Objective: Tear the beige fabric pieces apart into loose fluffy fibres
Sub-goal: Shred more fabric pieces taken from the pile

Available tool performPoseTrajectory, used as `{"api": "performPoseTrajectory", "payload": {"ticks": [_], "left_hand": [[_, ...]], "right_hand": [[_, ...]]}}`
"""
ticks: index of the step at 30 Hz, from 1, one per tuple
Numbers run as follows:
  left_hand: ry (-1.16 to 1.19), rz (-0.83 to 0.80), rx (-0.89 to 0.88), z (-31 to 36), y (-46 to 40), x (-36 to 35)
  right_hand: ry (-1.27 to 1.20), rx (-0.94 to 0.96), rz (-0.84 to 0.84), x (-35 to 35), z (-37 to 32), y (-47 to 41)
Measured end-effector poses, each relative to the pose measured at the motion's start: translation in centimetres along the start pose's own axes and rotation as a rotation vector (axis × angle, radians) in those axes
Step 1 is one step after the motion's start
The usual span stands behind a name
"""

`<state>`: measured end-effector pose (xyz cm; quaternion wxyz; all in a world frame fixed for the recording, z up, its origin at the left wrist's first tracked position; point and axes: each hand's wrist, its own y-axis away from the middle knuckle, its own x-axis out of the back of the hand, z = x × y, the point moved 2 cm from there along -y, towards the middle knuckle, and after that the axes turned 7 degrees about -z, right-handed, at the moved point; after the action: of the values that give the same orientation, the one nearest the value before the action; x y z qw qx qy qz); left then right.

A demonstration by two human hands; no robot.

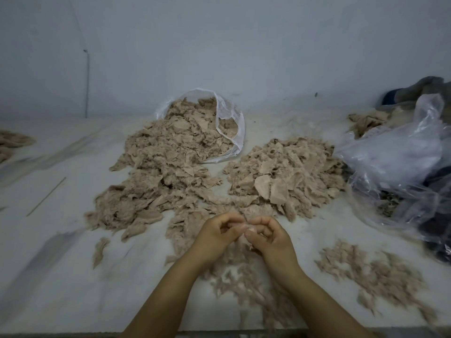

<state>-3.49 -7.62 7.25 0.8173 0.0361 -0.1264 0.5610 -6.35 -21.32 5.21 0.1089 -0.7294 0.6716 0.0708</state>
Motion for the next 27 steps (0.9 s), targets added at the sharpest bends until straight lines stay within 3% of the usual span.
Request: {"api": "performPoseTrajectory", "payload": {"ticks": [7, 9, 12, 17, 20, 23, 27], "left_hand": [[-0.09, 0.069, -0.06, 0.5, 0.3, -1.2], [-0.009, 0.116, -0.034, 0.4, 0.3, -1.2], [0.245, 0.013, 0.096, 0.1, 0.3, -1.2], [0.277, 0.191, 0.137, -0.8, -0.1, -0.2], [0.244, 0.137, 0.108, -0.9, -0.3, 0.0], [0.118, 0.109, 0.045, -0.9, -0.6, -0.1], [0.209, 0.26, 0.057, -1.6, -0.8, 1.2]], "right_hand": [[0.019, -0.06, -0.051, -0.3, -0.3, 0.3], [0.077, -0.01, 0.017, -0.1, -0.4, 0.1], [0.117, 0.054, 0.064, 0.1, -0.5, -0.1], [0.173, 0.009, 0.051, 0.5, 0.0, -0.5], [0.218, -0.061, 0.013, 0.2, 0.2, -0.6], [0.139, -0.085, 0.04, 0.2, 0.4, -0.9], [-0.065, -0.049, 0.178, 0.3, 0.2, -1.8]]}}
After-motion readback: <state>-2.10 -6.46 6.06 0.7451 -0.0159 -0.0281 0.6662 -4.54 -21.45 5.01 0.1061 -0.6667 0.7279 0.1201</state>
